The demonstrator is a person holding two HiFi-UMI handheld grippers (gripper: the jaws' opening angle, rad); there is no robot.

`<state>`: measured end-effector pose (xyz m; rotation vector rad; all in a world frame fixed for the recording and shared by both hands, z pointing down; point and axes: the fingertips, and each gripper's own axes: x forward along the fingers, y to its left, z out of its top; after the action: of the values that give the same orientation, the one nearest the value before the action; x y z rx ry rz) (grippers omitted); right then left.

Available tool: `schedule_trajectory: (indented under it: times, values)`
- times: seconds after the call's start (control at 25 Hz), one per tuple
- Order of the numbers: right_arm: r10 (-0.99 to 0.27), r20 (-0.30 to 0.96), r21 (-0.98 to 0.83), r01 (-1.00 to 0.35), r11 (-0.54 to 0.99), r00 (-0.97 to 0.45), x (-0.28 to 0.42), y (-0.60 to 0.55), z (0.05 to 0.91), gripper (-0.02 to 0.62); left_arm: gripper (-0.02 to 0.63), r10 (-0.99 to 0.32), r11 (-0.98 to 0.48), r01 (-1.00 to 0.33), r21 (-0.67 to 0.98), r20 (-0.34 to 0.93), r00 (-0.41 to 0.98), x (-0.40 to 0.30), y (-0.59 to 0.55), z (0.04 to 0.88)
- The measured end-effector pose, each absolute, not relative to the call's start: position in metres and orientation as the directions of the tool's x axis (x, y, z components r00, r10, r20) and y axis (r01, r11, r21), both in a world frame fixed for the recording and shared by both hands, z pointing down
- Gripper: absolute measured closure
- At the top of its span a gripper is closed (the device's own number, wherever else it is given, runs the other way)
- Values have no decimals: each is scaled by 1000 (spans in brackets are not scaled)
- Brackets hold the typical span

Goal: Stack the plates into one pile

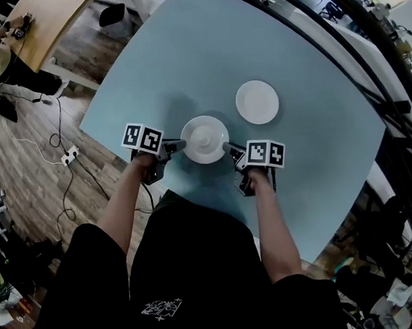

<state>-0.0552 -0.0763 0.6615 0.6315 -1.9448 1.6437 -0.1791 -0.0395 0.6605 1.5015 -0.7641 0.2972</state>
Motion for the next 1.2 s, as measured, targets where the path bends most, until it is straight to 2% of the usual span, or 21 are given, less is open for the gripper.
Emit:
schedule_trajectory:
  times: [0.56, 1.2]
  values:
    - [-201, 676, -715, -697, 50, -709, -1, -144, 660, 561, 568, -143, -57, -610, 790, 598, 789, -130, -130, 662]
    - [-332, 682, -696, -717, -22, -652, 62, -206, 655, 560, 569, -70, -197, -599, 776, 598, 798, -68, -212, 653]
